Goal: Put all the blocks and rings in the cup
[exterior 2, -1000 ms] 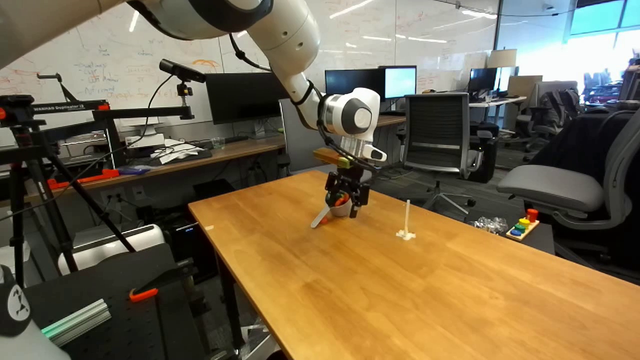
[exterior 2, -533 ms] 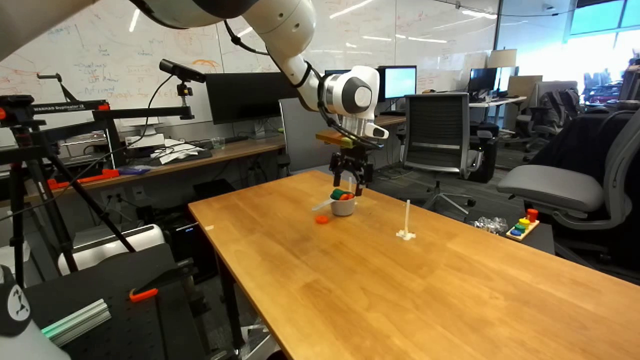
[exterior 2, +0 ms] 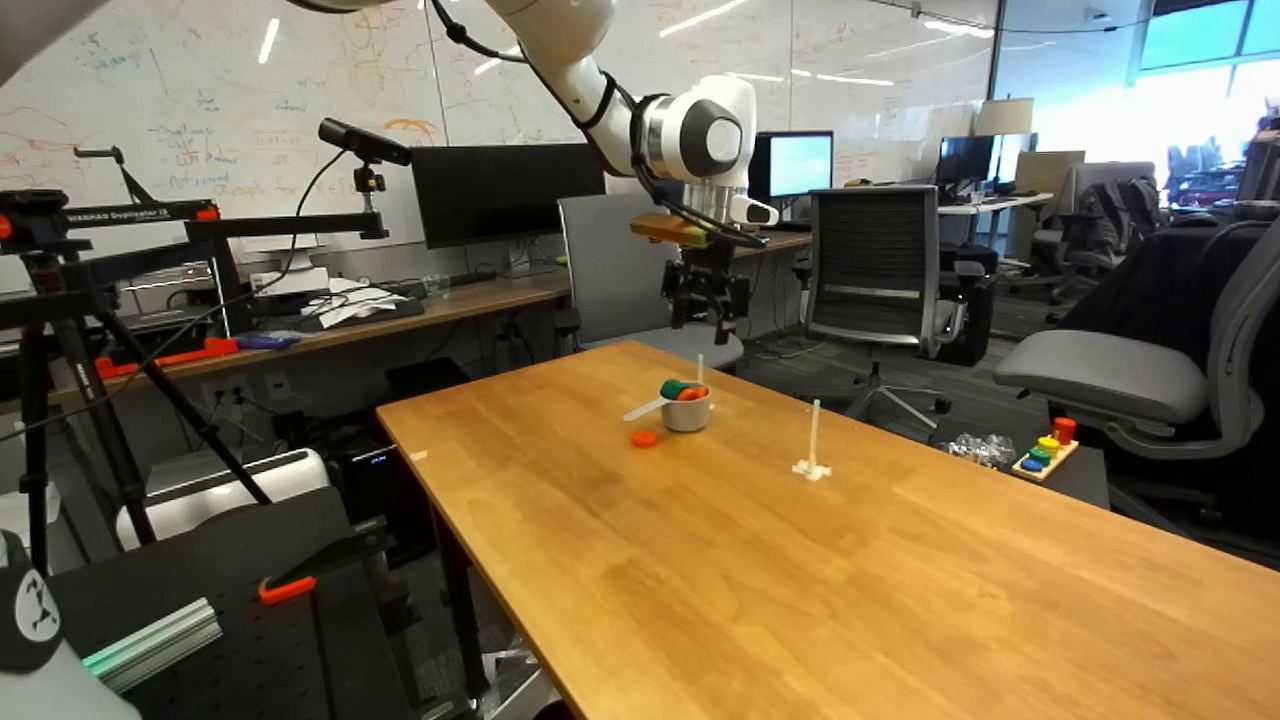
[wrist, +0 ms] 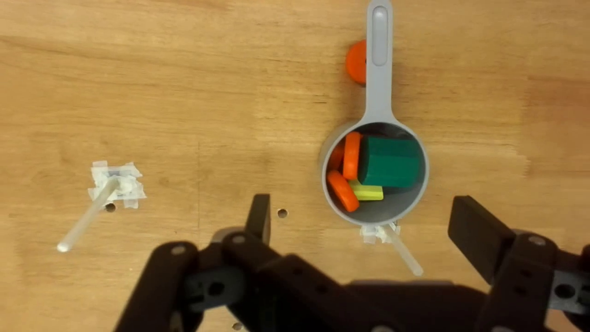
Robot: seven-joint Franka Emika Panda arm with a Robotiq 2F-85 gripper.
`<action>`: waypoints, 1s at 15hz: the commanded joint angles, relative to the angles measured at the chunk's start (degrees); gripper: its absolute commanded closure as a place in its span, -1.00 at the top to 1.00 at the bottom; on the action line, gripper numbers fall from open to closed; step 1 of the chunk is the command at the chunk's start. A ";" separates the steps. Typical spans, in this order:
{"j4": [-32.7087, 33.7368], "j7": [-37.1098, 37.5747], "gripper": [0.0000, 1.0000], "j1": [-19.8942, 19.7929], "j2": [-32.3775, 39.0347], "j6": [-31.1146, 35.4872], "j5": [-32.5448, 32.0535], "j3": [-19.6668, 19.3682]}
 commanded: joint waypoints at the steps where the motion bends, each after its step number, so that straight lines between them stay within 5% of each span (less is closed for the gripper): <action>1: -4.09 0.31 1.00 -0.01 -3.61 1.07 1.64 1.10; 14: -13.49 1.77 1.00 -0.99 -4.62 1.28 4.21 0.53; 15: -8.82 0.53 1.00 -0.89 -1.75 -0.10 4.40 1.15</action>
